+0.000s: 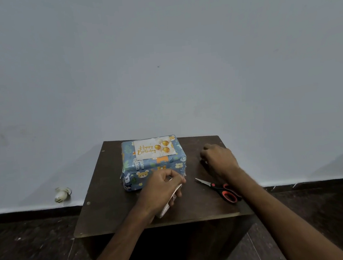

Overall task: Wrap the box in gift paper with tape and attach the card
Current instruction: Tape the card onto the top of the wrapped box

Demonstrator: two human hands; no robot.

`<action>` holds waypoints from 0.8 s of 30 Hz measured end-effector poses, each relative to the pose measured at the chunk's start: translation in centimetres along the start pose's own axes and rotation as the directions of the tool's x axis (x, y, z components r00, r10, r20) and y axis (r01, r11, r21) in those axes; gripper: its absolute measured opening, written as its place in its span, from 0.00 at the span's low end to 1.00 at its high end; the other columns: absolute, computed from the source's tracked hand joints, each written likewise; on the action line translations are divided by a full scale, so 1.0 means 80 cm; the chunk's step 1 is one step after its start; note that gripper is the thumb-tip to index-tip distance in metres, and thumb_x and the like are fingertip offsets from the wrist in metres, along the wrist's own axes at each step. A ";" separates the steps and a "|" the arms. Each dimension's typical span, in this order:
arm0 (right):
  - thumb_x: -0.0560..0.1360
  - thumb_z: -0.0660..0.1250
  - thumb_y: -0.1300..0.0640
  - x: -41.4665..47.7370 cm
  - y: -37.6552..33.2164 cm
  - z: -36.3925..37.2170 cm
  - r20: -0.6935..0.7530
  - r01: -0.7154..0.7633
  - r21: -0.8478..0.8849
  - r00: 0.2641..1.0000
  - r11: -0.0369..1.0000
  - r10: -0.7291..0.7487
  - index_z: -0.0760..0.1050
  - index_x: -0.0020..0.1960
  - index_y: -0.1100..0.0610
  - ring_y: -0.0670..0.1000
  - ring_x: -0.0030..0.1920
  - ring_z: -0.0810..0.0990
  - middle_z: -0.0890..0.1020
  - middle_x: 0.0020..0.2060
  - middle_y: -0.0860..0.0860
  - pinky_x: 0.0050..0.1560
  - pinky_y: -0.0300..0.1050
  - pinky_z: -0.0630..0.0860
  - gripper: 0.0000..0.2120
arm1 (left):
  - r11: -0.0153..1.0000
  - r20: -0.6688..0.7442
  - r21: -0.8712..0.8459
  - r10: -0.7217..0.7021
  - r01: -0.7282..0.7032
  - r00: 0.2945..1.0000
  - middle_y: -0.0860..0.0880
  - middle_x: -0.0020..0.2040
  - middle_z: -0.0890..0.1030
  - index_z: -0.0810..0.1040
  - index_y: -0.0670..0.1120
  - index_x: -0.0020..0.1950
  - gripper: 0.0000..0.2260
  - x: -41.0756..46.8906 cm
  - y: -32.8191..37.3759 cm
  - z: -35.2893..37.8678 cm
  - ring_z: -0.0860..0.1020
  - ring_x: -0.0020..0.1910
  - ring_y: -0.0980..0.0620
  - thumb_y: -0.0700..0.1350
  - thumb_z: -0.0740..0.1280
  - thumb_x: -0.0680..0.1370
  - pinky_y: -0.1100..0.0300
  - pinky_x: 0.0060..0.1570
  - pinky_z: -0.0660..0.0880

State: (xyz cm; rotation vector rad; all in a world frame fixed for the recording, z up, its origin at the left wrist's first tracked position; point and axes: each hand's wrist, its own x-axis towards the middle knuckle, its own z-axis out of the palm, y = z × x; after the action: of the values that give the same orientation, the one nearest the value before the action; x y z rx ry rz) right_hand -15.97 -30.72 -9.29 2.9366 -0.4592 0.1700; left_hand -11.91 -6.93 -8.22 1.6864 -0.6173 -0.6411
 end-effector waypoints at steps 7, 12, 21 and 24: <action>0.72 0.63 0.68 0.019 0.030 -0.019 0.262 0.021 0.068 0.964 0.997 -0.038 0.82 0.54 0.48 0.52 0.56 0.80 0.81 0.56 0.48 0.48 0.45 0.75 0.20 | 1.000 -0.002 -0.001 0.011 -0.011 1.000 0.44 0.30 0.80 0.81 0.43 0.40 0.09 -0.001 -0.001 -0.005 0.72 0.23 0.50 0.43 0.68 0.80 0.55 0.32 0.72; 0.73 0.64 0.68 -0.016 0.045 0.016 0.092 -0.067 0.379 0.995 0.923 0.034 0.83 0.58 0.51 0.52 0.52 0.81 0.83 0.52 0.48 0.51 0.47 0.78 0.20 | 1.000 -0.008 0.005 0.015 -0.014 1.000 0.44 0.31 0.81 0.82 0.42 0.43 0.08 0.000 -0.002 -0.007 0.72 0.23 0.50 0.43 0.68 0.80 0.54 0.33 0.72; 0.79 0.68 0.58 -0.108 -0.016 -0.005 -0.023 -0.133 0.922 0.919 0.364 0.393 0.83 0.52 0.53 0.39 0.43 0.82 0.86 0.45 0.45 0.43 0.32 0.76 0.06 | 1.000 0.013 0.023 0.012 -0.013 1.000 0.46 0.30 0.80 0.82 0.42 0.44 0.08 -0.002 -0.003 -0.001 0.73 0.25 0.48 0.44 0.68 0.80 0.58 0.29 0.70; 0.79 0.68 0.54 -0.116 -0.055 -0.041 0.048 -0.101 0.965 0.976 0.243 0.214 0.84 0.49 0.56 0.41 0.39 0.80 0.86 0.42 0.50 0.42 0.35 0.76 0.08 | 0.998 0.008 0.062 0.016 -0.017 1.000 0.48 0.29 0.80 0.82 0.43 0.44 0.08 -0.006 0.000 0.005 0.73 0.26 0.49 0.44 0.67 0.80 0.60 0.27 0.69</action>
State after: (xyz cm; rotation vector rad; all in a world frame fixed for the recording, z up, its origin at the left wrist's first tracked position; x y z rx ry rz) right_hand -23.66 -23.26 -8.00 4.0486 -0.9094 0.9640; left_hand -12.54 -6.89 -8.21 1.7358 -0.6616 -0.6222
